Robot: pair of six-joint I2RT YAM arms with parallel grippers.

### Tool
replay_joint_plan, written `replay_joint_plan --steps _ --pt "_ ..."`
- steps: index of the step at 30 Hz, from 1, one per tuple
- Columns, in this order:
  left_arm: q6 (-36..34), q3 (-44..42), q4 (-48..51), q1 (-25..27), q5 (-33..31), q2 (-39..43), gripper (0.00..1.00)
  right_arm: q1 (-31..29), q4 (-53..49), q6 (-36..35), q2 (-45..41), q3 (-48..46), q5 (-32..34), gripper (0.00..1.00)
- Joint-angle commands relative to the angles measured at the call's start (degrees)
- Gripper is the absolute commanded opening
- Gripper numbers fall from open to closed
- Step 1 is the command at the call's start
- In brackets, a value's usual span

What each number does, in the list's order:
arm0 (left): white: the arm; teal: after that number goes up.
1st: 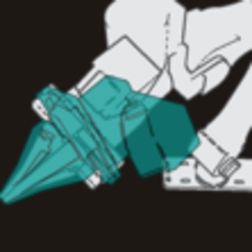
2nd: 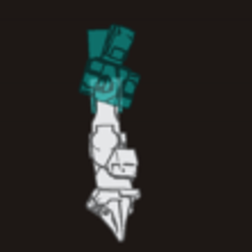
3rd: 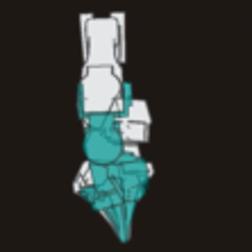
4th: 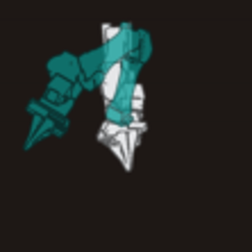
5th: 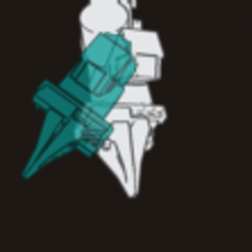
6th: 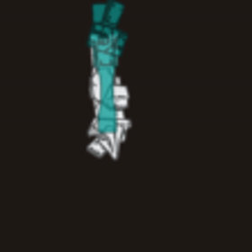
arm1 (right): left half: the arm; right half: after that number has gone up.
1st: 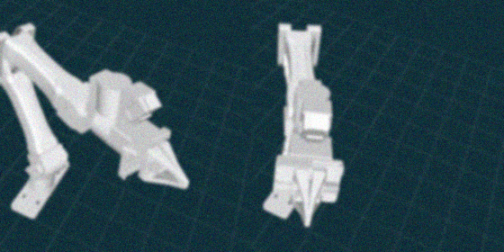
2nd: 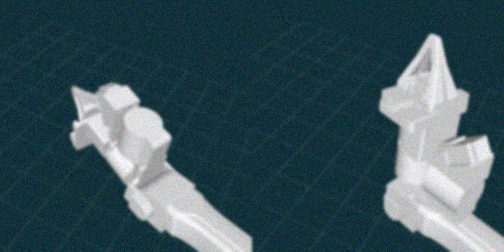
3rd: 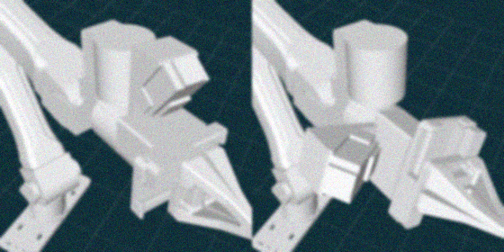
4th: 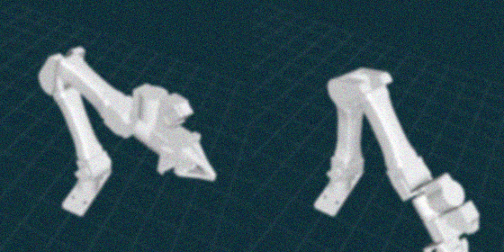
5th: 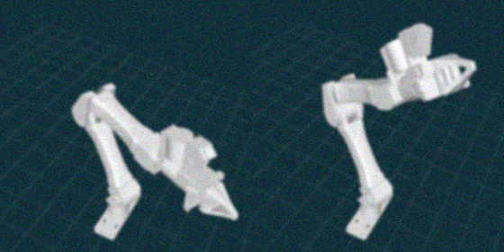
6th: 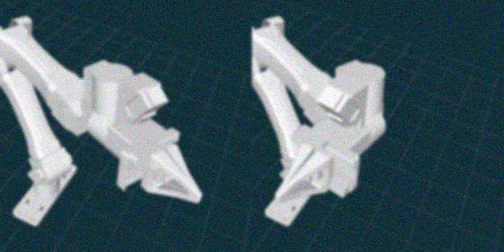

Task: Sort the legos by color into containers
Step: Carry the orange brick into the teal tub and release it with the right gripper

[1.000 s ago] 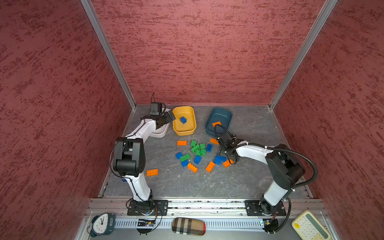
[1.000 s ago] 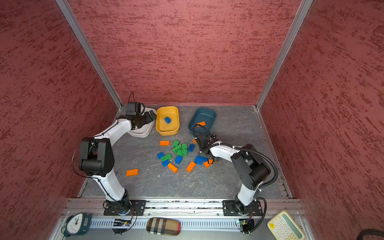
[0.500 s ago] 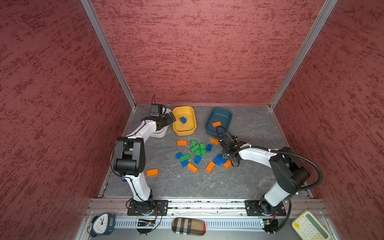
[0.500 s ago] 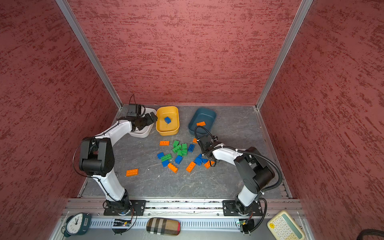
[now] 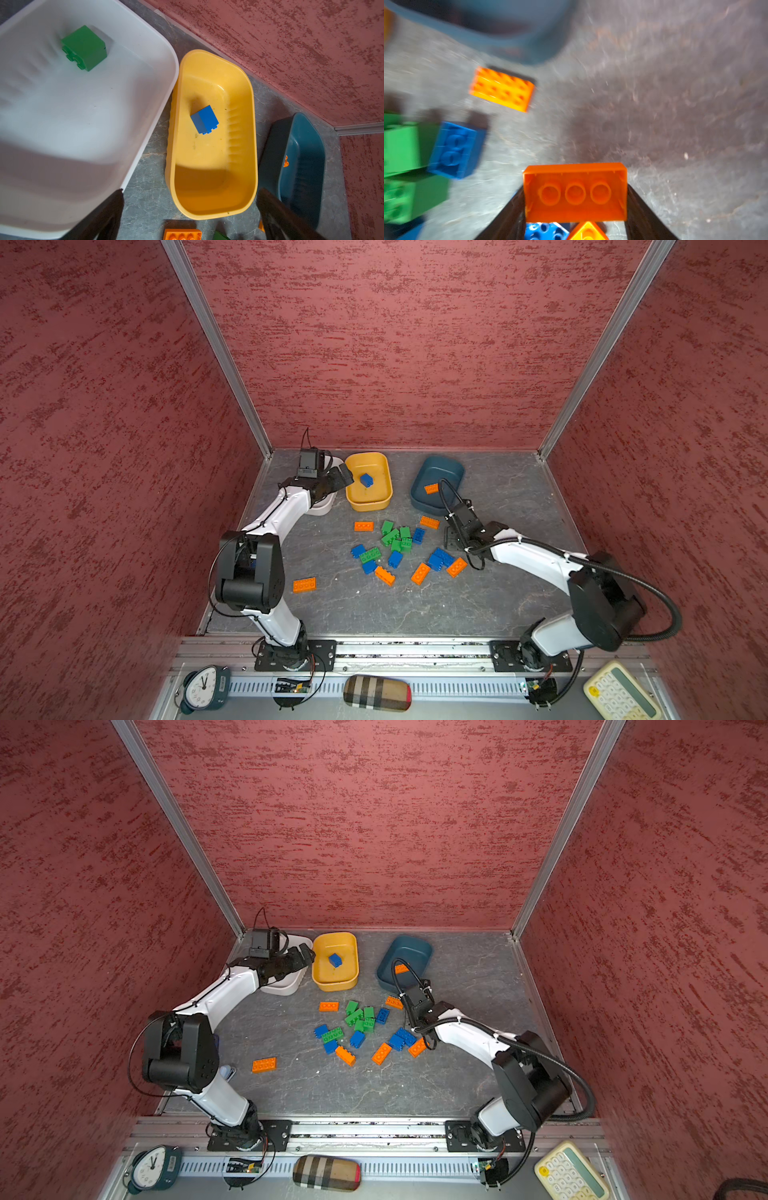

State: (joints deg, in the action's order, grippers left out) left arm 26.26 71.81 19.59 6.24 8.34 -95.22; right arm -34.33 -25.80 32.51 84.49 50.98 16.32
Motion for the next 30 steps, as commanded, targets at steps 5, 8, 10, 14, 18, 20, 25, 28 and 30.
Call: replay_joint_plan --steps 5,8,10,14,18,20,25,28,30 --pt "-1.7 -2.3 0.1 4.7 -4.8 3.6 0.99 6.6 12.8 -13.4 -0.3 8.0 -12.2 0.56" --pt "-1.6 -3.3 -0.6 6.3 -4.3 4.5 0.99 10.0 14.2 -16.3 7.1 15.4 -19.5 0.56" --pt "-2.0 -4.1 -1.1 7.3 -3.9 5.3 0.99 11.2 11.3 -19.1 13.5 22.7 -21.4 0.57" --pt "-3.9 -4.9 -1.8 8.7 -1.1 6.5 0.99 12.3 0.4 -21.6 26.5 37.9 -18.5 0.59" --pt "-5.5 -6.0 -2.3 10.1 -0.2 7.7 1.0 12.6 -5.5 -21.9 35.9 48.4 -11.3 0.61" --pt "-5.6 -6.5 -2.7 10.5 0.3 7.8 0.99 12.8 -5.4 -22.9 39.4 51.8 -9.5 0.61" --pt "-5.7 -5.9 -2.2 11.6 0.9 7.7 1.0 13.6 -8.7 -26.3 48.9 64.3 -7.2 0.64" --pt "-8.0 -5.7 -1.5 12.9 0.5 8.6 1.0 13.6 -15.2 -27.1 52.2 72.3 -5.7 0.79" --pt "-9.1 -5.9 -1.2 13.7 0.1 9.1 1.0 13.5 -15.6 -27.6 50.1 71.5 -6.2 0.83"
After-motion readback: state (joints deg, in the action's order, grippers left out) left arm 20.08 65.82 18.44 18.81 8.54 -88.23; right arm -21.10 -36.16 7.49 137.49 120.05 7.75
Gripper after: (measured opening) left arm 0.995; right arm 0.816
